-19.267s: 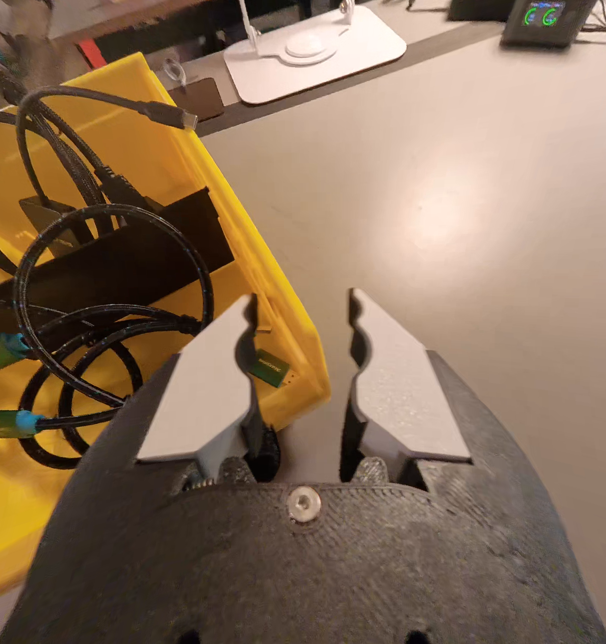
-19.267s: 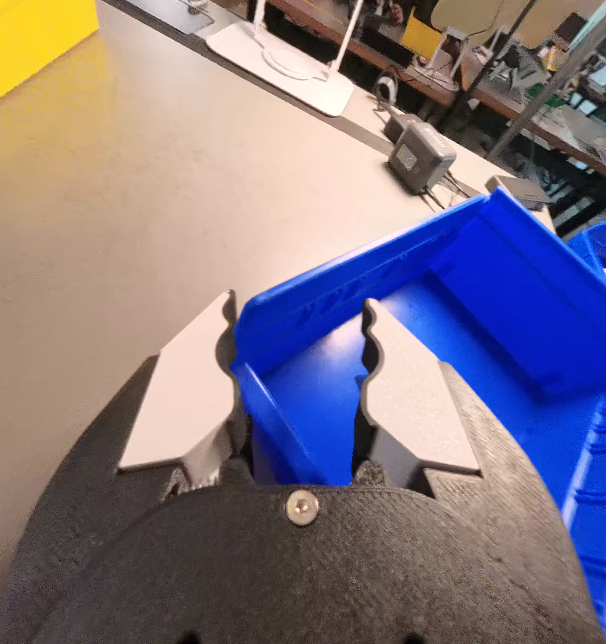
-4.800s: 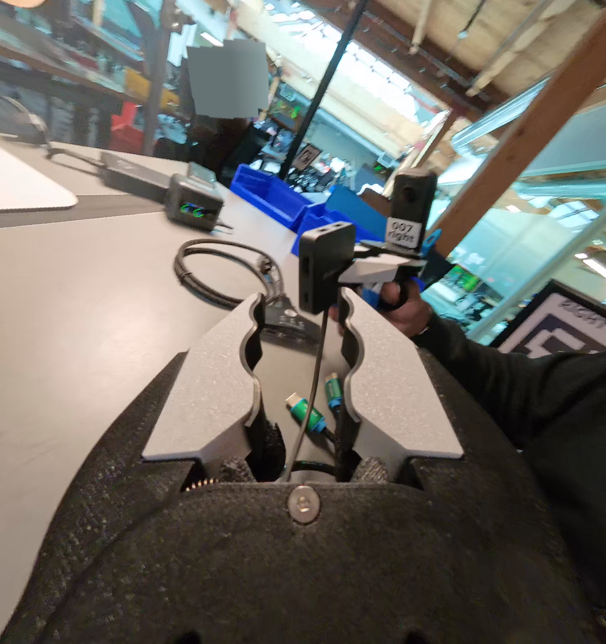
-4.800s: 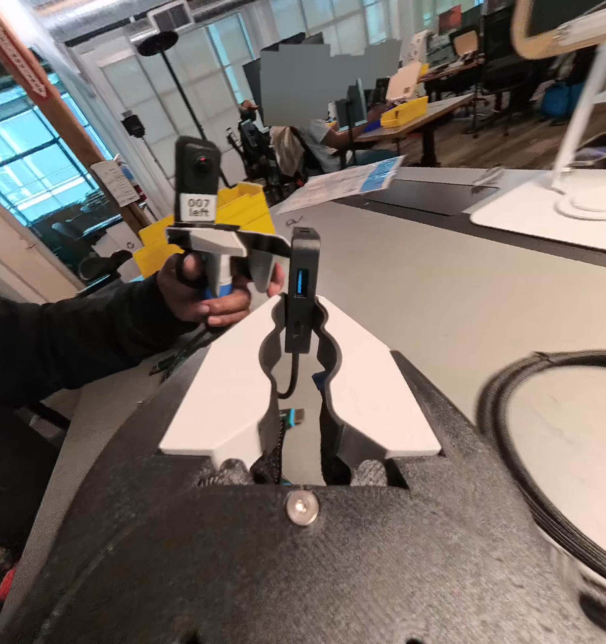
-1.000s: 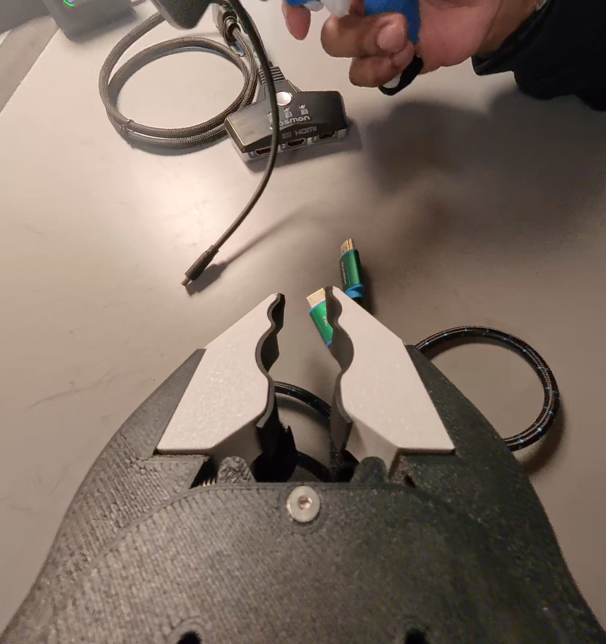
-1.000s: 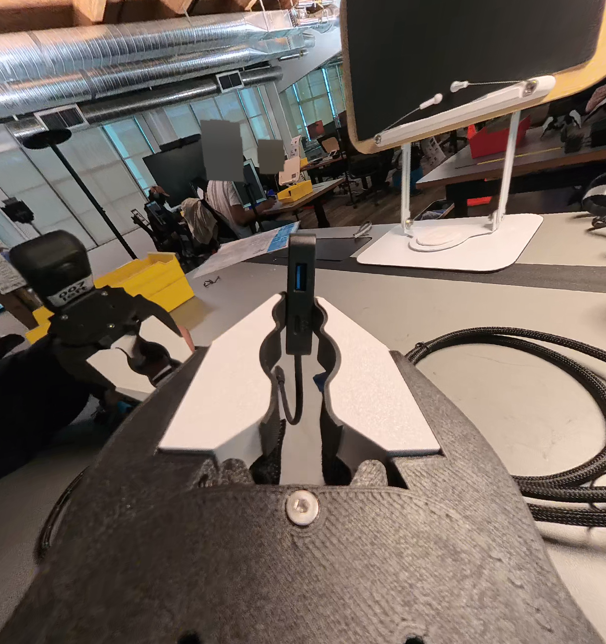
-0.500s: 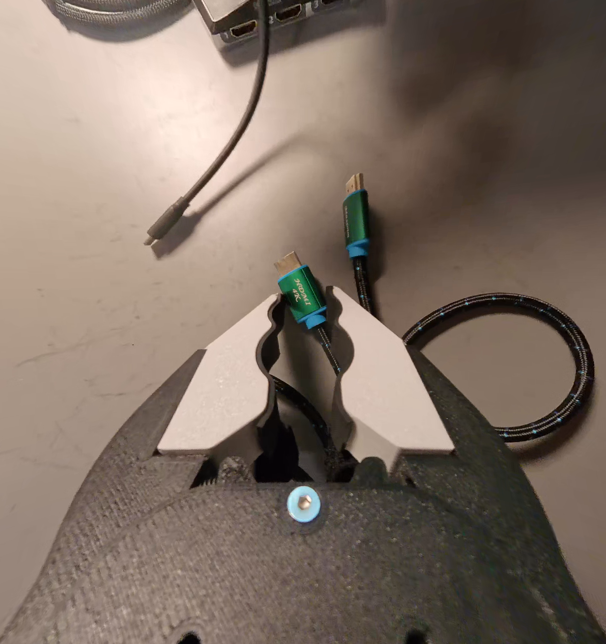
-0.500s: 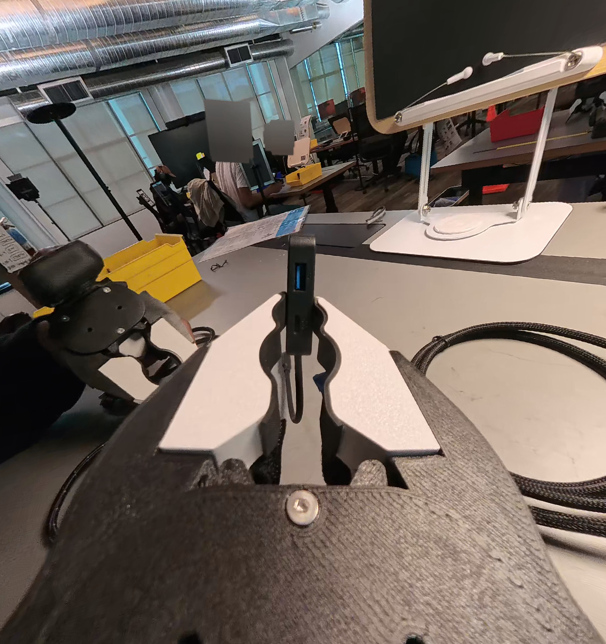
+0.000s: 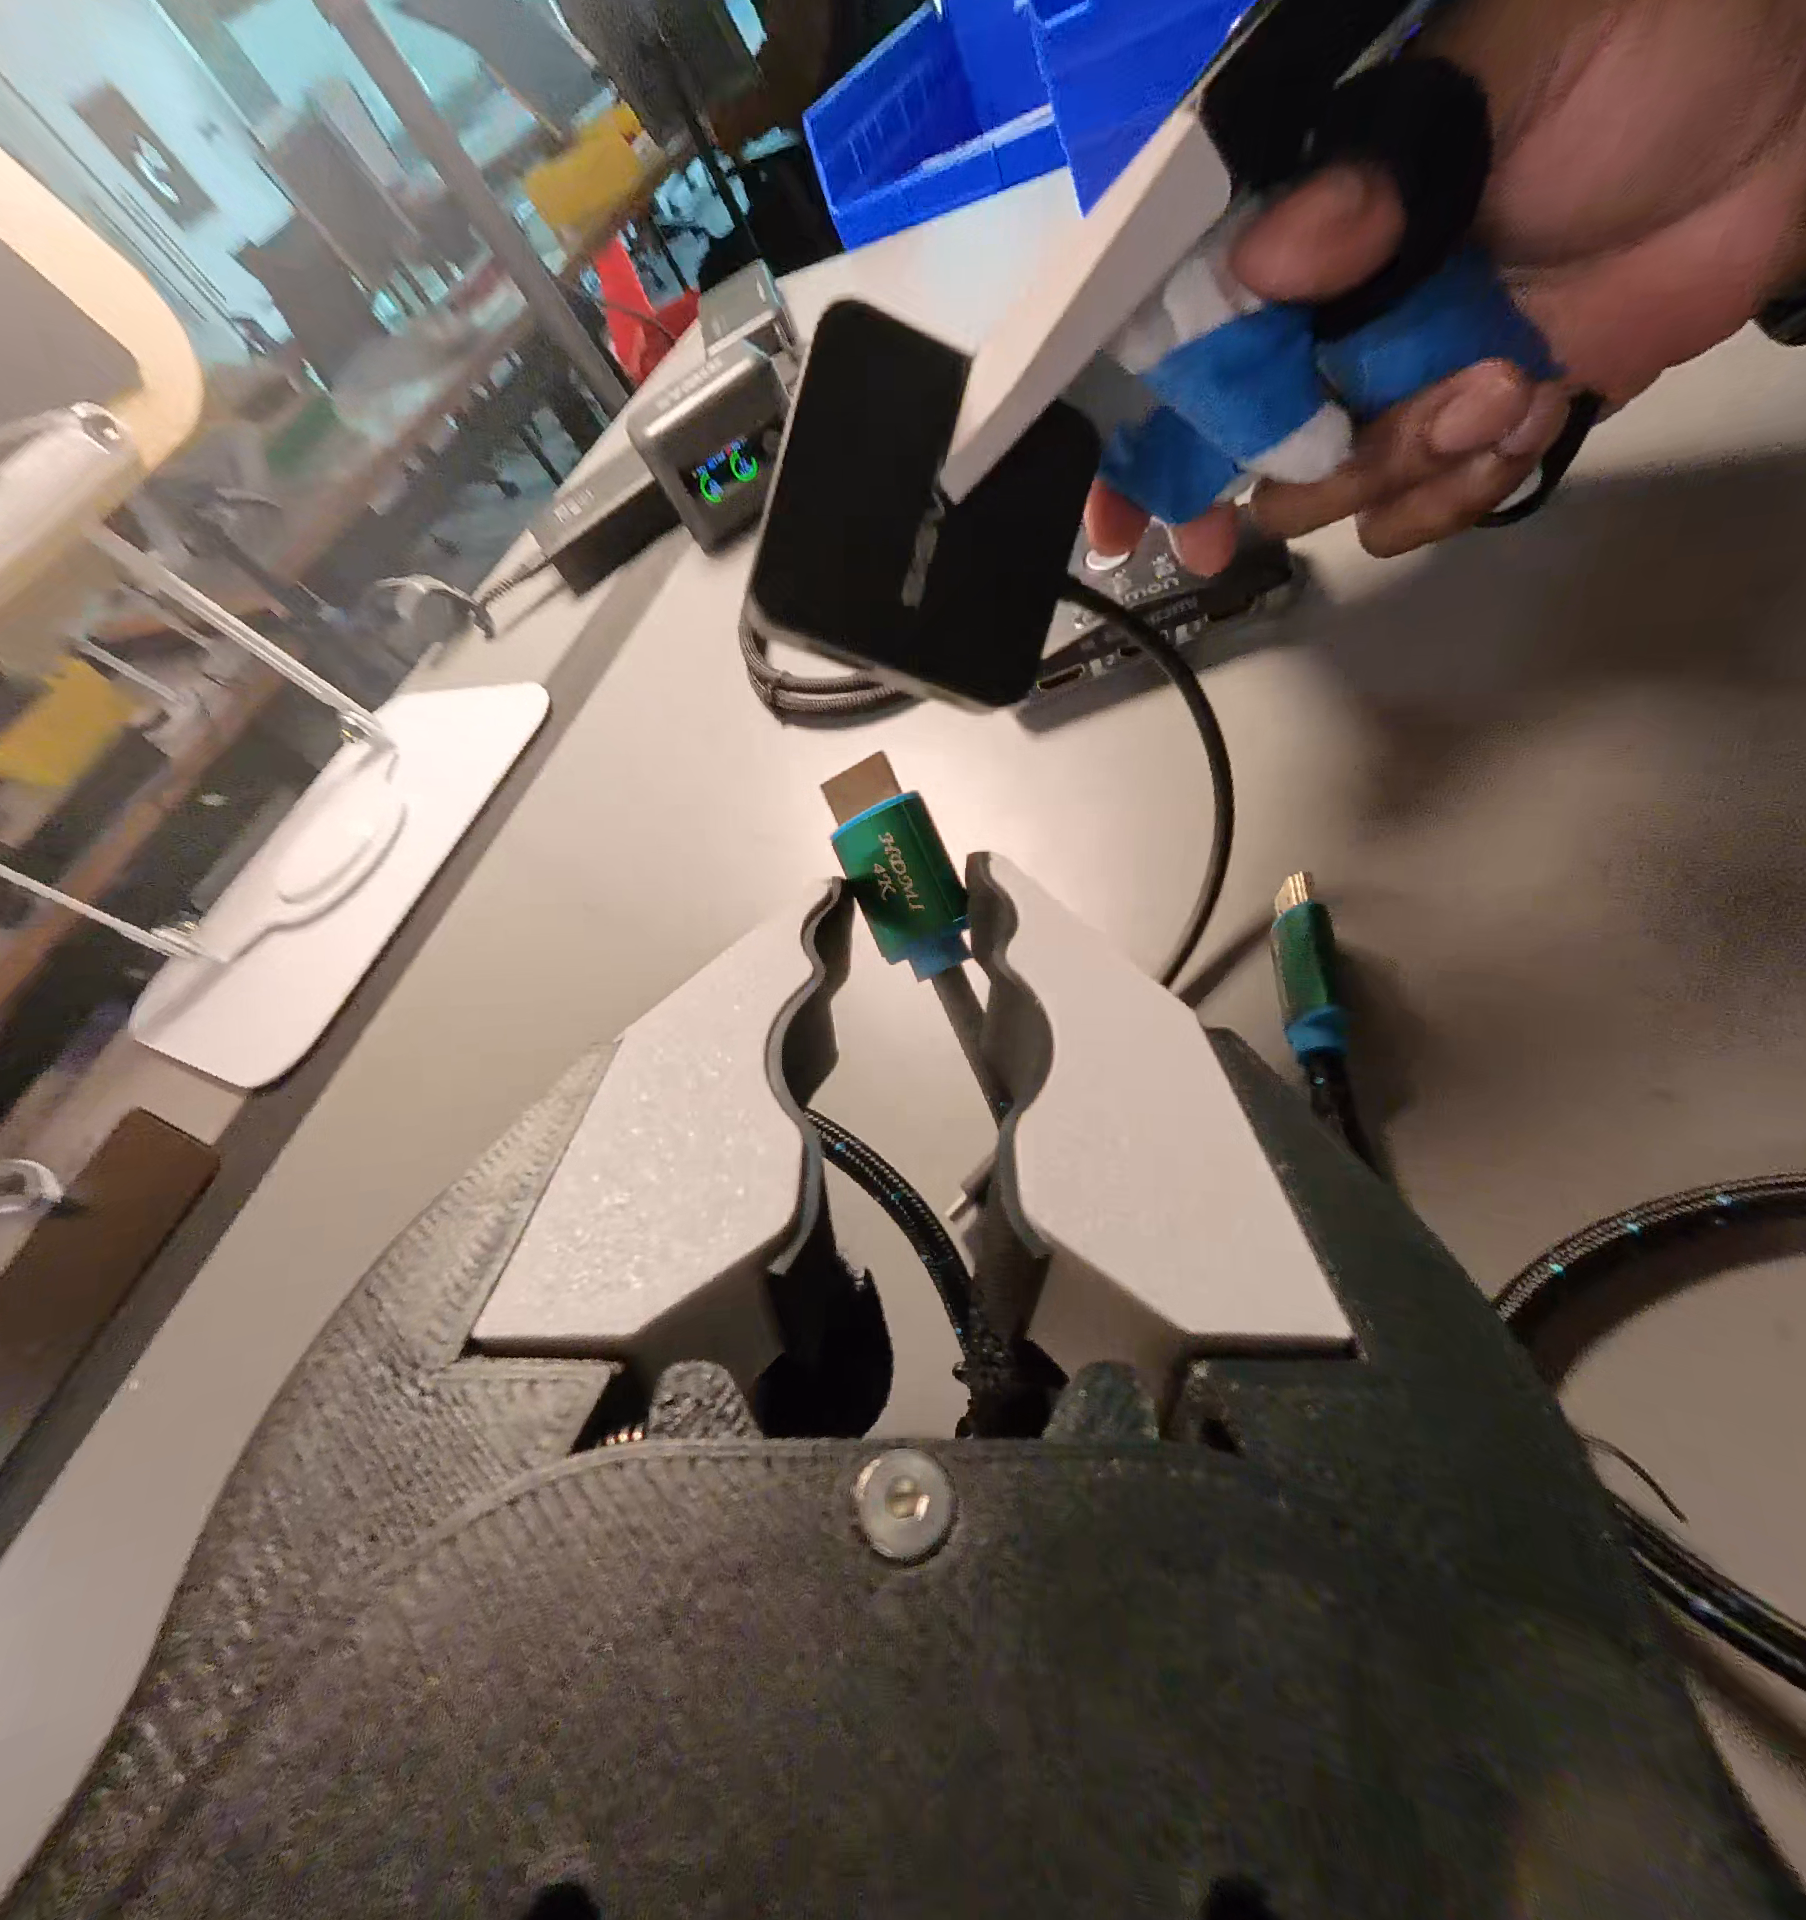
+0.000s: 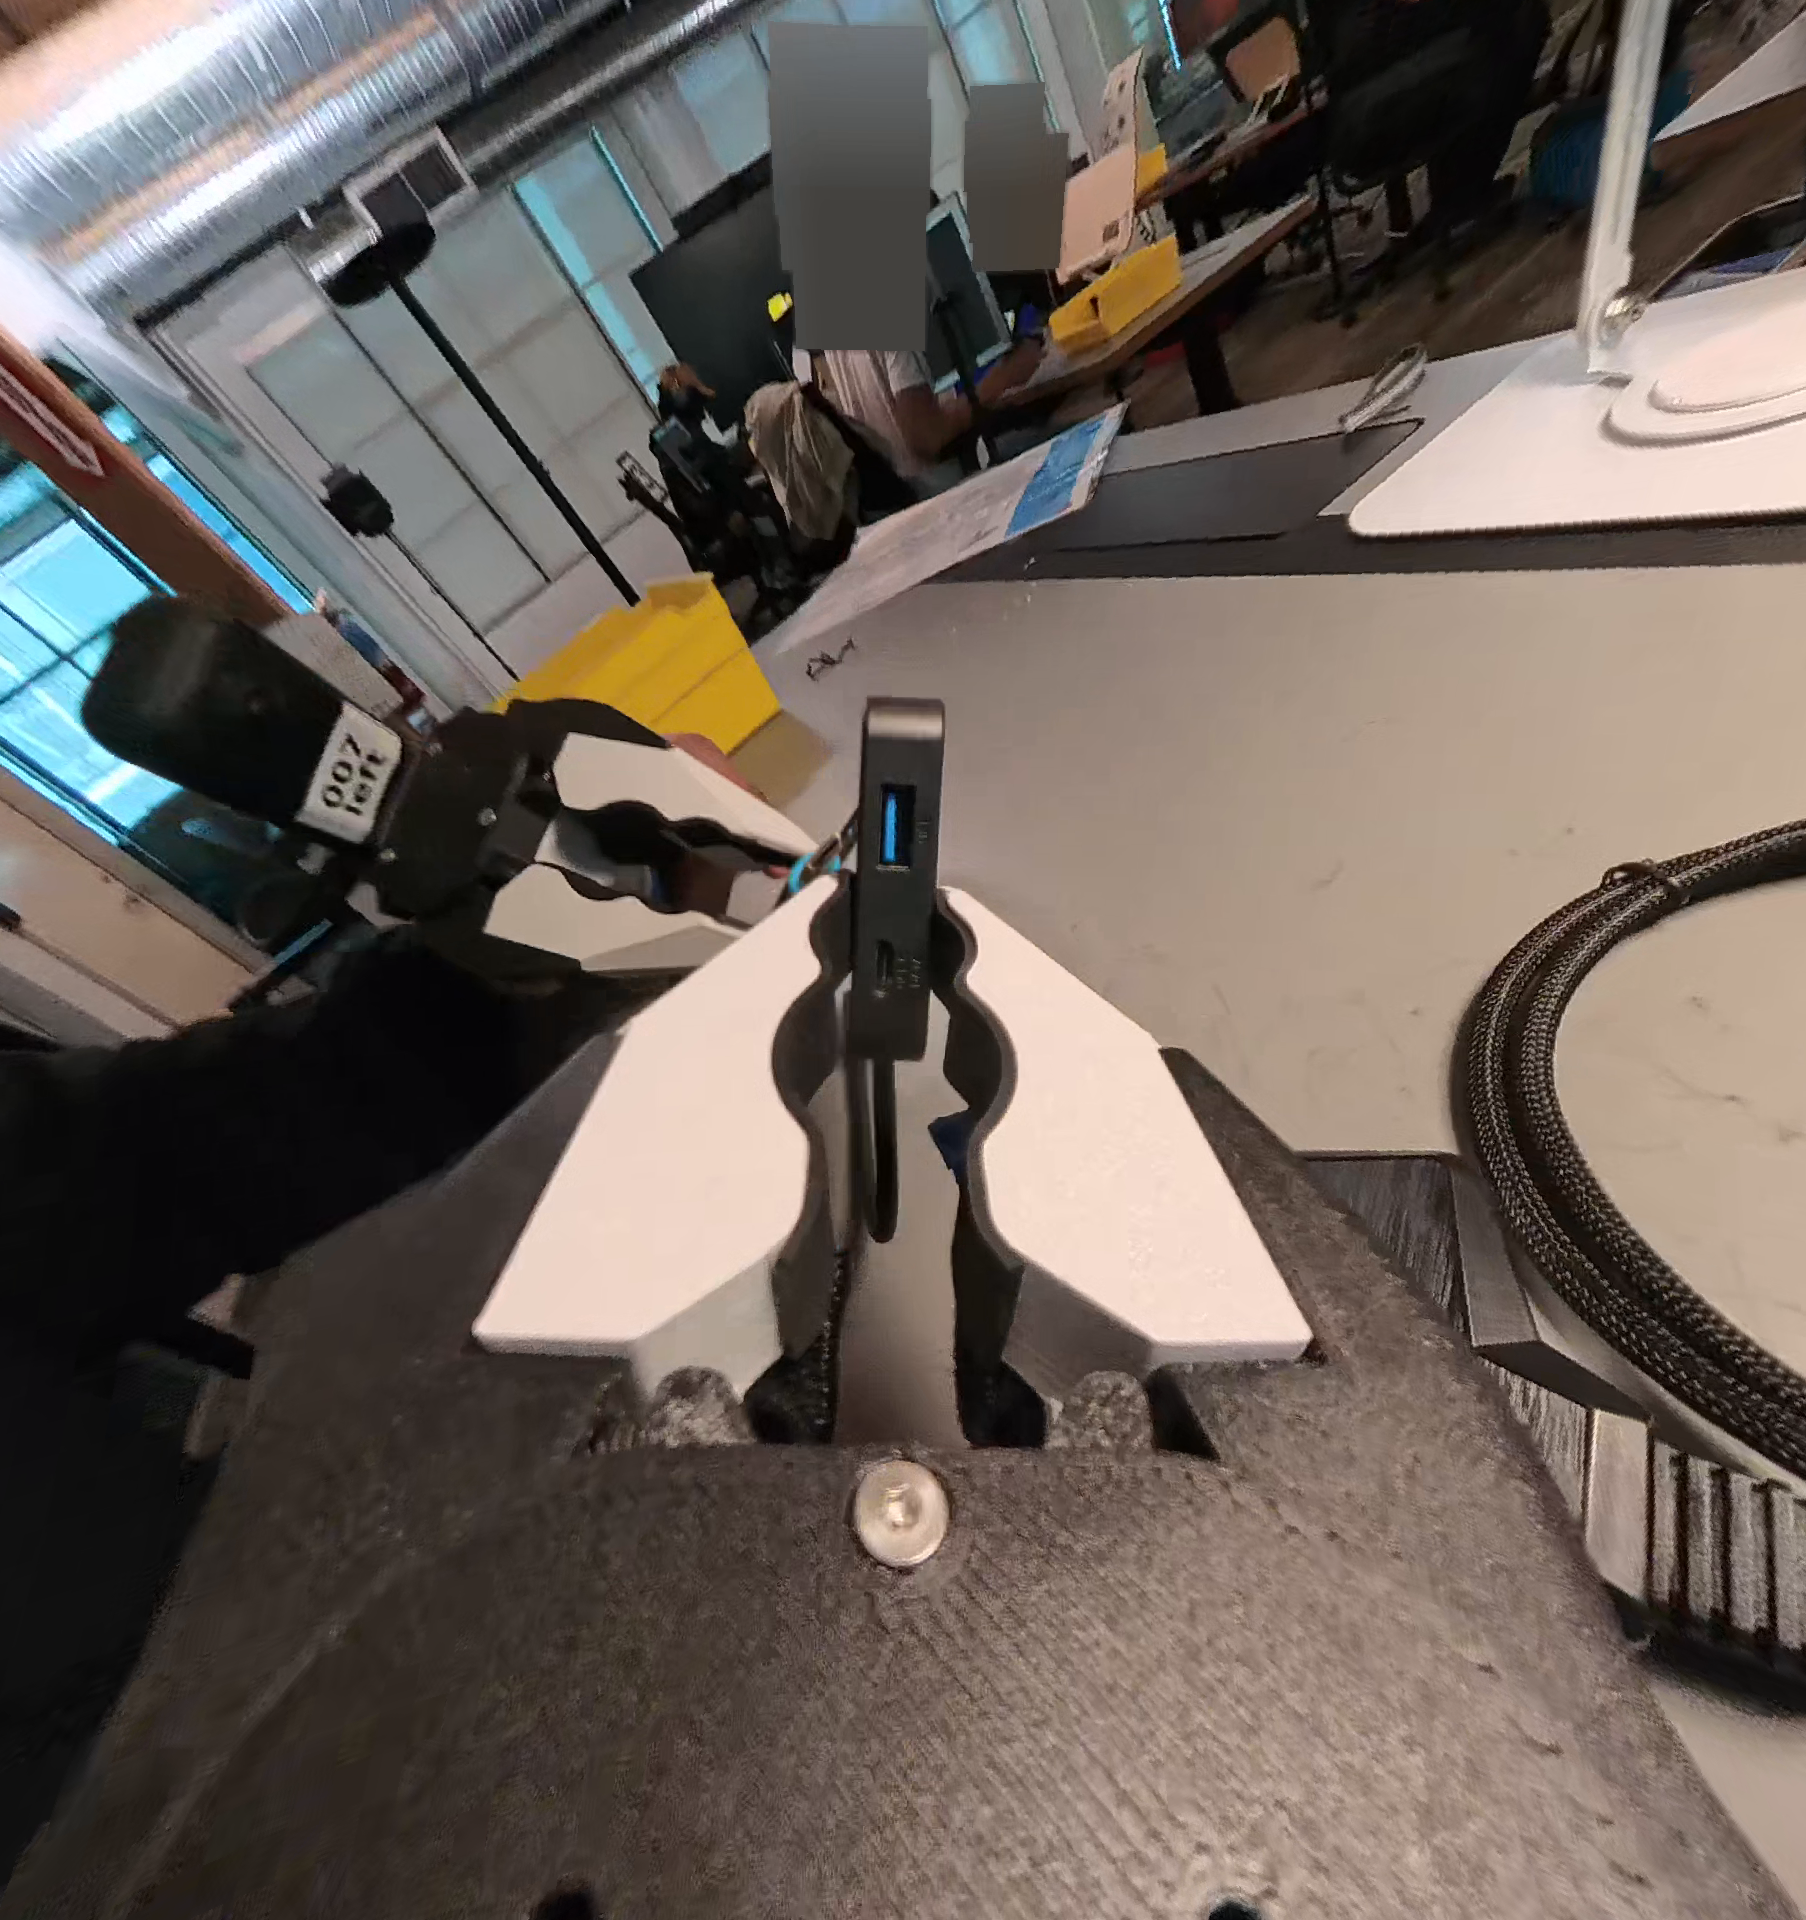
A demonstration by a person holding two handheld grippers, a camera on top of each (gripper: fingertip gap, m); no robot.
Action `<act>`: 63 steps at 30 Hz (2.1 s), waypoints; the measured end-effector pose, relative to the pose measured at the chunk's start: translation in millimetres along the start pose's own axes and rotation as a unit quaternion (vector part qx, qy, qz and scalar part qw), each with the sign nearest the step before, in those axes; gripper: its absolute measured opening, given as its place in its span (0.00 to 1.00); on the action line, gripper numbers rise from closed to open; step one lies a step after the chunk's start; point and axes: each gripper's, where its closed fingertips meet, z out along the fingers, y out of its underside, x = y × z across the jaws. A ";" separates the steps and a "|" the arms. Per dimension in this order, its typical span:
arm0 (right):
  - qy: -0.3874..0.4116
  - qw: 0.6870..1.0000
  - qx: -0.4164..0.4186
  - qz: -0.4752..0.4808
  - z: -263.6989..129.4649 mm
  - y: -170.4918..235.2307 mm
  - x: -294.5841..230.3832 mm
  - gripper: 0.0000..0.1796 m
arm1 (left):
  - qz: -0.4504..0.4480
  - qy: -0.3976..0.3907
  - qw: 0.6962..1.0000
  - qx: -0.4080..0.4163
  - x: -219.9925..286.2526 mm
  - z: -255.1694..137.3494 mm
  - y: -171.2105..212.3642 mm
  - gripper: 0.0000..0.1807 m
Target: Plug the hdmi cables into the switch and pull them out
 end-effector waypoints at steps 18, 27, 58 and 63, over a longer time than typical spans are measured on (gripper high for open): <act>0.094 0.961 -0.052 -0.255 6.3 10.5 -3.7 0.08 | 0.019 -0.055 0.997 0.045 -11.8 -0.5 -2.6 0.13; 0.093 0.950 -0.052 -0.293 5.5 9.3 -8.2 0.08 | 0.046 -0.079 0.994 0.062 -15.2 -4.6 -8.3 0.13; -0.043 0.999 0.016 -0.018 -9.5 -11.6 -8.2 0.08 | 0.104 -0.104 0.986 0.074 -9.5 -6.9 -18.1 0.12; -0.183 0.974 0.051 0.124 -19.4 -21.9 -23.8 0.07 | 0.147 -0.105 0.981 0.070 0.7 -3.8 -21.6 0.12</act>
